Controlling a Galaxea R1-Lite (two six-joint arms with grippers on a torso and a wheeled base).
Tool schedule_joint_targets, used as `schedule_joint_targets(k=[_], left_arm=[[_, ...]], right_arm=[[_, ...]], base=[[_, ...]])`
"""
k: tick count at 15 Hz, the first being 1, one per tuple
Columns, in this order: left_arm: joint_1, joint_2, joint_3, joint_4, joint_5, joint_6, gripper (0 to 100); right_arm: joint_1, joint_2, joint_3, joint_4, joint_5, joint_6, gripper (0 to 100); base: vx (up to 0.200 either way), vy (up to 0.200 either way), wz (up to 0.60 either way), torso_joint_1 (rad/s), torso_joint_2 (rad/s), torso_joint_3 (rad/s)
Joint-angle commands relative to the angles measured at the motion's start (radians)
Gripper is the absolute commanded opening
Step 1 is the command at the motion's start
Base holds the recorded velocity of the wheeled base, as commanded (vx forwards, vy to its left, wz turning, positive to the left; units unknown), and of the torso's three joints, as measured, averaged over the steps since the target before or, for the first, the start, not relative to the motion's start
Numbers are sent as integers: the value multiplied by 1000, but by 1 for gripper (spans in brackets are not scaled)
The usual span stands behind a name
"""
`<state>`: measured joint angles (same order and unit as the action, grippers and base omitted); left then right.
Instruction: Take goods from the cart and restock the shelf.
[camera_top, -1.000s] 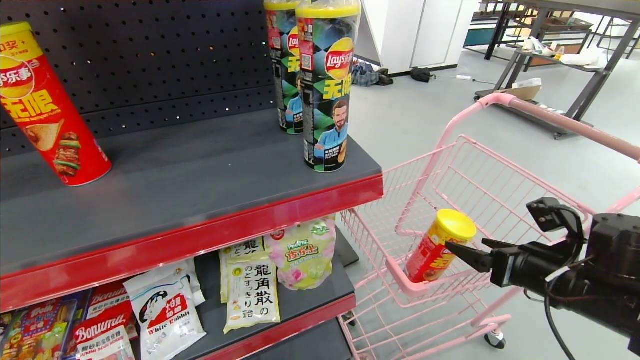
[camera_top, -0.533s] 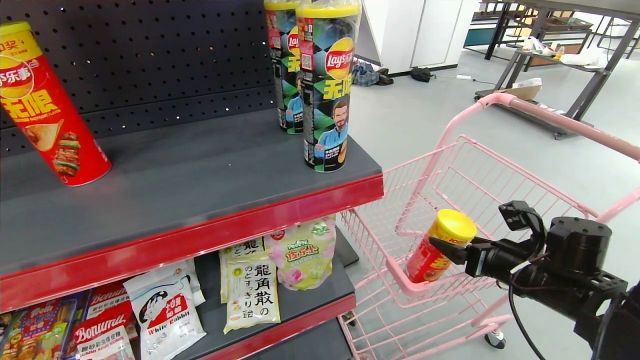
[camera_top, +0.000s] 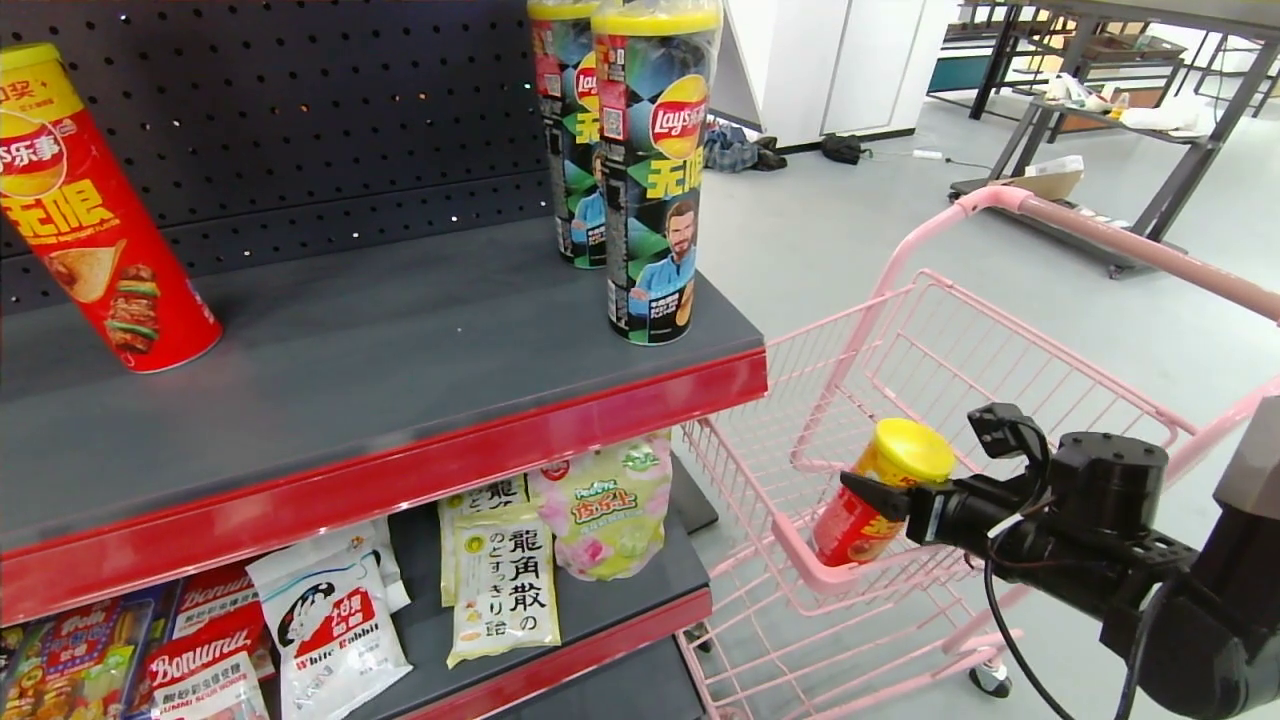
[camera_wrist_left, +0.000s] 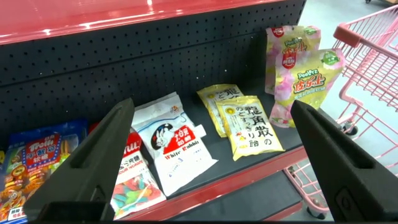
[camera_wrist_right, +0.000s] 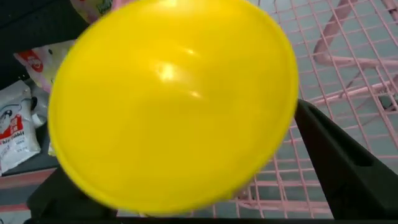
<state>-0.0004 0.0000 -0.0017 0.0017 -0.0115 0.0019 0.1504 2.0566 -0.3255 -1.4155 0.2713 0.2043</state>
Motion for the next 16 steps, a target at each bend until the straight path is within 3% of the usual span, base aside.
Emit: schedule_joint_targets(k=[1, 3, 4, 11, 13, 14, 16], left_arm=[[0, 0, 0, 0, 1, 1, 100], [0, 0, 0, 0, 1, 1, 100], [0, 0, 0, 0, 1, 1, 100], [0, 0, 0, 0, 1, 1, 100], [0, 0, 0, 0, 1, 1, 100], [0, 0, 2, 0, -1, 0, 100], [0, 0, 0, 1, -1, -2, 100]], right_arm=[[1, 19, -43, 1, 0, 7, 100], [1, 36, -58, 1, 2, 7, 100], [5, 42, -66, 1, 0, 9, 0], [31, 96, -113, -16, -1, 17, 0], [28, -12, -156, -6, 0, 3, 0], [24, -101, -211, 73, 0, -20, 0], [24, -328, -319, 359, 0, -52, 0]], base=[[0, 0, 0, 0, 0, 0], [0, 0, 0, 0, 0, 0], [0, 0, 0, 0, 0, 0], [0, 0, 0, 0, 0, 0], [0, 0, 0, 0, 0, 0], [0, 0, 0, 0, 0, 0], [0, 0, 0, 0, 0, 0]])
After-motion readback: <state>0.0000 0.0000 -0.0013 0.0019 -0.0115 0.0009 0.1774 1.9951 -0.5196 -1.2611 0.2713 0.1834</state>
